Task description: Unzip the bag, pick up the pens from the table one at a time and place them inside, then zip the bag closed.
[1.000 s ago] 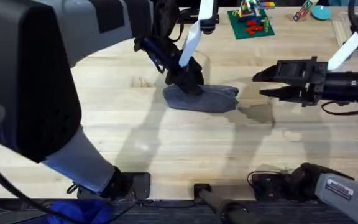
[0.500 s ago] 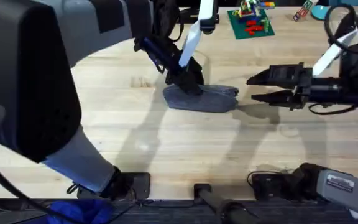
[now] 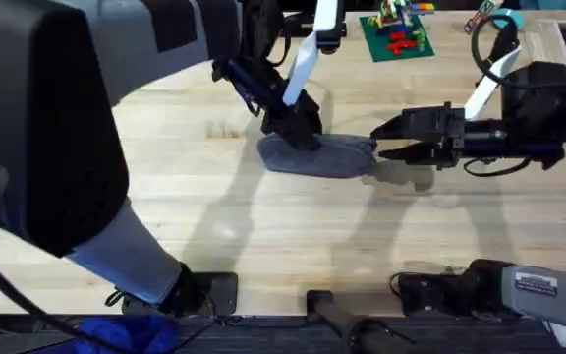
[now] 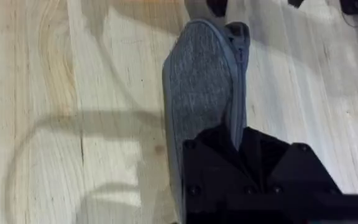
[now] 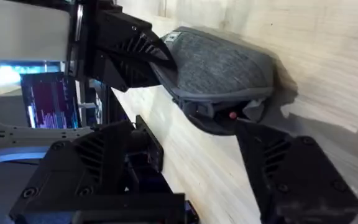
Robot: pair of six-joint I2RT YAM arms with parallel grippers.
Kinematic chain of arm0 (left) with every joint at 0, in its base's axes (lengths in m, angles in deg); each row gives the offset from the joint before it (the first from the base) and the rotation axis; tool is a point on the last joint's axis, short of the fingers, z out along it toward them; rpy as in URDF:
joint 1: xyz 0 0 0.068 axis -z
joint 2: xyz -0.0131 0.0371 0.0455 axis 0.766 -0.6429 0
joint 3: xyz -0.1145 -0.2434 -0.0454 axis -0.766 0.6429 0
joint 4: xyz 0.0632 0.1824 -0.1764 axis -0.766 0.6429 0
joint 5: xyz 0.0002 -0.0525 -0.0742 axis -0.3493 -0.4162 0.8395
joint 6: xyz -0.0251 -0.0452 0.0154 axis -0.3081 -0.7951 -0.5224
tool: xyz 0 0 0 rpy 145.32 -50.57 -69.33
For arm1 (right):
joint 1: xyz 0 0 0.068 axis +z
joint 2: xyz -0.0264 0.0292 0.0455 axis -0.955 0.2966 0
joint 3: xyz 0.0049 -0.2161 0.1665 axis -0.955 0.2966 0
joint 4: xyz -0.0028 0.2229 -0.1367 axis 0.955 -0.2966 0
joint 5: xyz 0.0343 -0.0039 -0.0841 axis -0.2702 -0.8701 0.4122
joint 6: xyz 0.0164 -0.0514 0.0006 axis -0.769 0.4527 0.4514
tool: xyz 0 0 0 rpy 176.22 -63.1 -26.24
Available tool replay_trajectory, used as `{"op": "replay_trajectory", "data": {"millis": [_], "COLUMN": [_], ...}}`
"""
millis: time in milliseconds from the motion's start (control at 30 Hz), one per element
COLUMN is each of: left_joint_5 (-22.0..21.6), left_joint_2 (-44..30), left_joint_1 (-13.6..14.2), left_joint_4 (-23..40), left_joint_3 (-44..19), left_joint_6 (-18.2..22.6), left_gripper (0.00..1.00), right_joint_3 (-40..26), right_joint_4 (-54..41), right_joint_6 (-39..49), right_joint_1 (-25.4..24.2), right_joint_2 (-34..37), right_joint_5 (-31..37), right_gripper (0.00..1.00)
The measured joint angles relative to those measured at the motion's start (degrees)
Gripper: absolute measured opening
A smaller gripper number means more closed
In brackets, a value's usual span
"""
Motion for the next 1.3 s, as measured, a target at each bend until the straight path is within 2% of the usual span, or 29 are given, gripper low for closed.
{"op": "replay_trajectory", "data": {"millis": [767,1133,1300], "left_joint_5": [-0.1,-0.2,-0.2], "left_joint_2": [0.0,0.0,0.0], "left_joint_1": [0.0,0.0,0.0], "left_joint_4": [-0.4,-0.4,-0.3], "left_joint_3": [0.0,0.0,0.0], "left_joint_6": [0.0,0.0,0.0], "left_gripper": [0.042,0.042,0.042], "right_joint_3": [0.1,0.2,0.4], "right_joint_4": [12.0,12.7,12.7], "right_joint_6": [-9.1,-9.4,-7.2], "right_joint_1": [8.8,9.2,9.2], "right_joint_2": [0.4,0.5,1.3], "right_joint_5": [0.1,-0.2,-4.6], "right_gripper": [0.996,0.996,0.996]}}
